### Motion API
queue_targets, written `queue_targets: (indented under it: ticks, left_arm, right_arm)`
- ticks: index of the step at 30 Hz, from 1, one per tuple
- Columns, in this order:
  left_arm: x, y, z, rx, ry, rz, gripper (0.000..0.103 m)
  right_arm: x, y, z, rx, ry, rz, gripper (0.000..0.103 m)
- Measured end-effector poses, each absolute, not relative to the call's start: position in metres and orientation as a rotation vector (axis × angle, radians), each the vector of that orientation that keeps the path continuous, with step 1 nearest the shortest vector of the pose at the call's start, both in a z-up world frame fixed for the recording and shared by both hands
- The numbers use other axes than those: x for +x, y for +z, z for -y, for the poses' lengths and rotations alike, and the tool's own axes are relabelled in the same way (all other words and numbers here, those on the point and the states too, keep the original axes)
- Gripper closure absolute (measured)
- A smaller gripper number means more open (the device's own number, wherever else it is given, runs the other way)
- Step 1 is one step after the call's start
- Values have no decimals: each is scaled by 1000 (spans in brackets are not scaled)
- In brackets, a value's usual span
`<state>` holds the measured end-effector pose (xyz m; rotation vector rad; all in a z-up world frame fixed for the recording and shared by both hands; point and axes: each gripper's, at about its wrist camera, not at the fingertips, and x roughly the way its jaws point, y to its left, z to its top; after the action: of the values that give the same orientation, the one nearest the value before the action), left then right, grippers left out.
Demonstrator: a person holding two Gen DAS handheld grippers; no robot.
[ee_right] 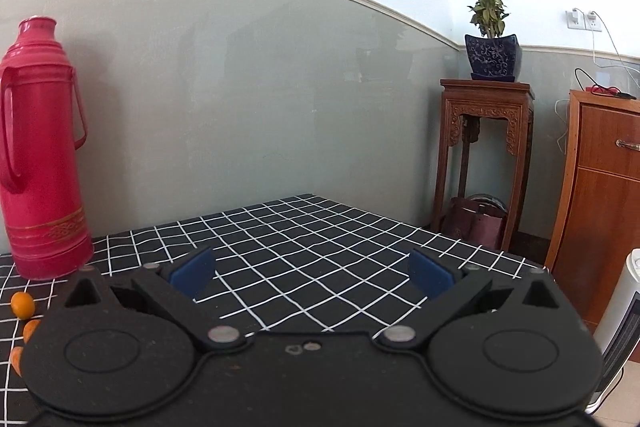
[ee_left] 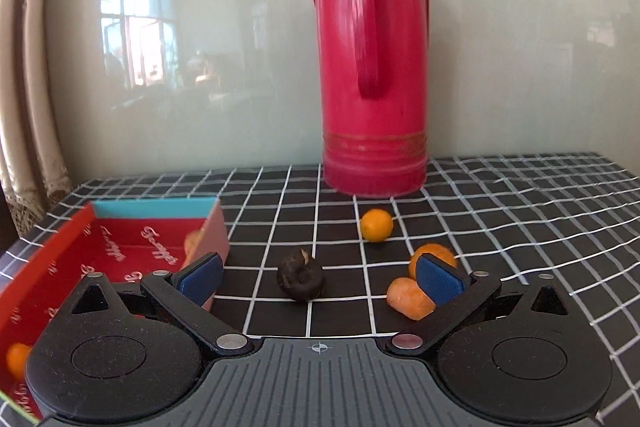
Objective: Organize fruits
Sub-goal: 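Reach the left tool to the dark brown fruit and close on it, then carry the dark brown fruit into the box and open the left tool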
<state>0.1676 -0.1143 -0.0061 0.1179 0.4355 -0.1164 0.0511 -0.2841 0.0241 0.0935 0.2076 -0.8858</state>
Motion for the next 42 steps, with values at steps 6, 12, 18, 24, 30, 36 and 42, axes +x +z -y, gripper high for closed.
queue_targets:
  ticks: [6,12,18,24,30,36,42]
  left_arm:
    - [207,-23,106,51,-73,-531,21]
    - [227,-31,114,93,-75,-552,40]
    - [237,-42,109,40,-63,-620,64]
    - [232,-41,110,59,-65,-608,65]
    - [219,-31,109,76,-74,-567,65]
    - [203,-14,100,88,-59,-520,65]
    - [182,6,76,103,0,-453,65]
  right_arm:
    - [47,23,295,123,-858,-221,6]
    - [46,23,299,145,-833,-227,6]
    - [46,23,301,164,-812,-236,6]
    - [47,23,297,160,-796,-233,6]
    - [48,24,294,163,-786,-231,6]
    - [48,26,288,147,-770,-228,6]
    - [51,25,278,137,-733,-232,6]
